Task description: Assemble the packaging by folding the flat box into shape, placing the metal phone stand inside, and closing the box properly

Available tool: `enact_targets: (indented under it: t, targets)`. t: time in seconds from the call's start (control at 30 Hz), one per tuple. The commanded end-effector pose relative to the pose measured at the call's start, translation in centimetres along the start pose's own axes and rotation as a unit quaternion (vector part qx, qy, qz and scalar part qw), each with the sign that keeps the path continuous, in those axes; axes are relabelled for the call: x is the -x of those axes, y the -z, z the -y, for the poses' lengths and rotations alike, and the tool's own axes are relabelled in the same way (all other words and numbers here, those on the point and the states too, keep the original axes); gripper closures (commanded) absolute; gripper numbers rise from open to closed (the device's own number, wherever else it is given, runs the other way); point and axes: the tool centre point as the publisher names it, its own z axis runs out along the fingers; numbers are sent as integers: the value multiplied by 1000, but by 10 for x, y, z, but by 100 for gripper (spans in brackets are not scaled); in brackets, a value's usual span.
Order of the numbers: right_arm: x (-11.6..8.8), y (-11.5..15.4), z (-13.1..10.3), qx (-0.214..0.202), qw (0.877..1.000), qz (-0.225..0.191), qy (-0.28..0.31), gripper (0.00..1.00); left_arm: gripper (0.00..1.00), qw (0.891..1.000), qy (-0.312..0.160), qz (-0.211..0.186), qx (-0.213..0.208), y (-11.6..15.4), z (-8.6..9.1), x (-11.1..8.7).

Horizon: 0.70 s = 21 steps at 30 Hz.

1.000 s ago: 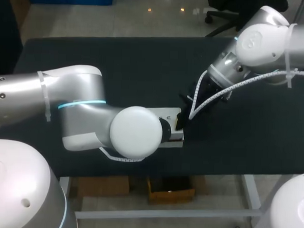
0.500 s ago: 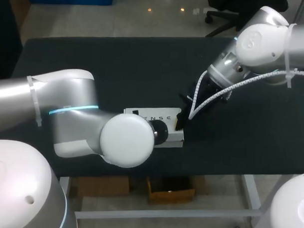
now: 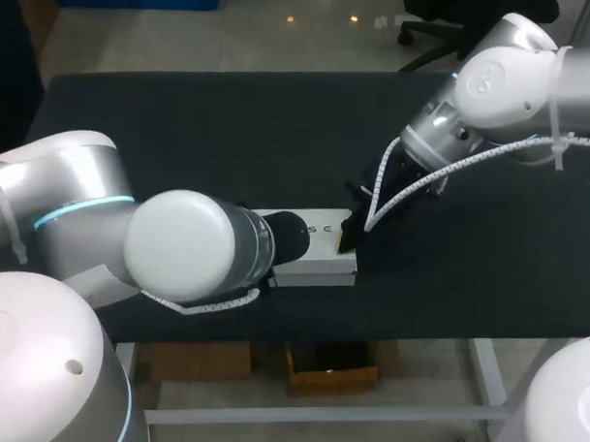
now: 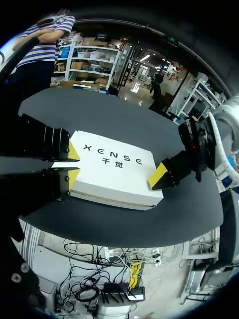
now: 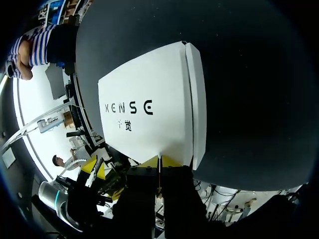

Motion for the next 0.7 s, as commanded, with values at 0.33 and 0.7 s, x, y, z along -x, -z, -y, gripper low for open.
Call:
enact_targets:
  t: [0.33,0.7]
  targets:
    - [1,-1,-3,-5,1000,1,-3,100,100,996,26,-71,-55,-30,-19,5]
    - [3,-2,-3,-5,1000,2,-7,100,100,994,31,-91,-52,-43,-20,-1]
